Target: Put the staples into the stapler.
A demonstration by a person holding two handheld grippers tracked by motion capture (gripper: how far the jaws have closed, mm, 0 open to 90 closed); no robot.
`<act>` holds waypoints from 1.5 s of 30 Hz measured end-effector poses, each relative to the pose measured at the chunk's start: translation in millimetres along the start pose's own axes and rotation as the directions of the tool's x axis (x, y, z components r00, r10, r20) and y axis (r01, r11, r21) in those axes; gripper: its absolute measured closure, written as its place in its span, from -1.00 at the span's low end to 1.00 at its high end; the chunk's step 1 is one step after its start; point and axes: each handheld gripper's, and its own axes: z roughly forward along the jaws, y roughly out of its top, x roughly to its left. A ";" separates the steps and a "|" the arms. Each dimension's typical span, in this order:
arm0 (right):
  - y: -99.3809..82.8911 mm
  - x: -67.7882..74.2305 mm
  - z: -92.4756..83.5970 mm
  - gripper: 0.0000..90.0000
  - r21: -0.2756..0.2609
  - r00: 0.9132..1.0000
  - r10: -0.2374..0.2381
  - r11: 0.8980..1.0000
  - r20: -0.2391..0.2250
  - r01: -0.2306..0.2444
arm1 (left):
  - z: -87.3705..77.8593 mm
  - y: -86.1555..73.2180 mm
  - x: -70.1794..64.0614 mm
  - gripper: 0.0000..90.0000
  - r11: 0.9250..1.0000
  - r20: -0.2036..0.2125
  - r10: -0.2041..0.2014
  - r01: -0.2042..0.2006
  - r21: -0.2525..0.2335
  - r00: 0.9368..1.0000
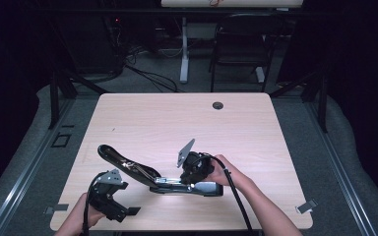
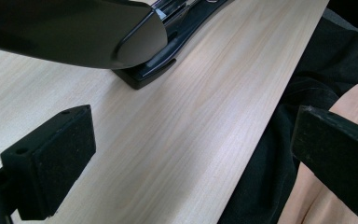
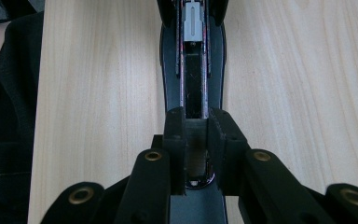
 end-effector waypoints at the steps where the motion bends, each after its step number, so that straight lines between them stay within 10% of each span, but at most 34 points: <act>1: 0.0 0.0 0.1 0.73 0.000 1.000 0.000 1.000 0.000 0.000 | 0.0 0.0 0.0 -1.00 1.000 0.000 0.000 0.000 0.000 1.000; 11: -0.8 0.4 -0.3 0.72 0.001 1.000 0.010 1.000 -0.003 -0.010 | 0.0 0.0 -0.2 -1.00 1.000 0.003 0.002 -0.002 -0.001 1.000; 26: -5.2 -8.2 -9.8 0.16 -0.015 0.997 0.062 0.998 0.036 -0.062 | -0.3 -0.4 0.6 -1.00 1.000 0.011 0.004 -0.004 -0.001 1.000; 45: -15.9 -3.9 -27.0 -0.70 -0.068 0.965 0.238 0.971 0.107 -0.231 | -3.1 -0.9 3.8 -1.00 1.000 -0.025 -0.013 0.013 -0.001 1.000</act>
